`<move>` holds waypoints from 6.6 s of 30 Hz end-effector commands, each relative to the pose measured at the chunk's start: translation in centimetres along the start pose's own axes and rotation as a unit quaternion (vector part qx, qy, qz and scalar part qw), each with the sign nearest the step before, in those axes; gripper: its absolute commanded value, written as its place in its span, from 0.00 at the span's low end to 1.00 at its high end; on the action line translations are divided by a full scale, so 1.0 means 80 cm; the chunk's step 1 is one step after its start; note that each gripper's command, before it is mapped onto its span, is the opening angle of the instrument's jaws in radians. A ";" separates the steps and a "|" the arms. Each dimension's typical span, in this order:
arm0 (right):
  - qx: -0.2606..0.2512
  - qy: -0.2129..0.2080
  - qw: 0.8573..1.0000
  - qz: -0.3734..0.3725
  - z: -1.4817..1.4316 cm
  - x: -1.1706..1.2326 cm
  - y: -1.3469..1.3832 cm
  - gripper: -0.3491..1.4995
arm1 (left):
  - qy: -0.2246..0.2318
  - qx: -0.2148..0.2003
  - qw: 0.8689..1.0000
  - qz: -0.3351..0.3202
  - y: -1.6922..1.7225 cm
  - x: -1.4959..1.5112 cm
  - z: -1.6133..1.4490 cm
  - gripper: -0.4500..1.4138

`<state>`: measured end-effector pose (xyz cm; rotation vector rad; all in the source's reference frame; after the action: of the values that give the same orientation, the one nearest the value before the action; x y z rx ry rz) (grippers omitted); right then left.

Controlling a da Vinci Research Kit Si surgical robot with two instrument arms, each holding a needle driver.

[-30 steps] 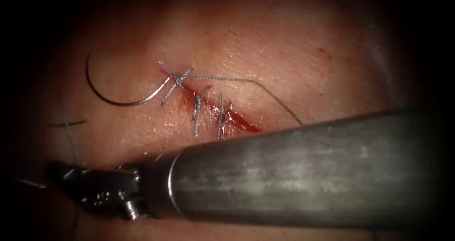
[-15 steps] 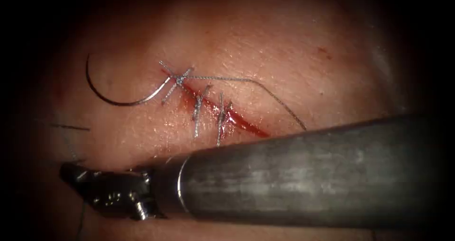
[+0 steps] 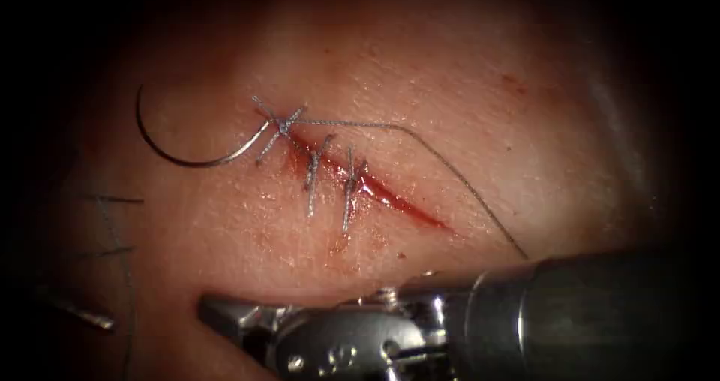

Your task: Wound Closure

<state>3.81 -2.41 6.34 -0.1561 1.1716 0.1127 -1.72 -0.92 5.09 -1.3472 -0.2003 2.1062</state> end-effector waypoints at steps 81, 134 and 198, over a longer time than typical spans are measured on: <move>-0.041 0.012 0.976 0.213 -0.0166 -0.0057 0.0089 0.69 | -0.305 -0.023 0.906 0.291 -0.0119 -0.0100 0.0064 0.00; -0.138 -0.052 0.907 0.394 -0.0074 -0.0021 0.0106 0.41 | -0.165 0.088 0.912 0.364 0.0031 -0.0047 0.0161 0.00; 0.069 0.057 0.983 -0.161 -0.0098 0.0036 0.0124 0.00 | -0.334 -0.173 0.927 -0.006 -0.0033 -0.0009 0.0173 0.37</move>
<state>2.98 -1.52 5.68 -0.2379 1.2470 -0.2751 -2.74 -0.46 5.85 -0.7376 -0.8971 2.5304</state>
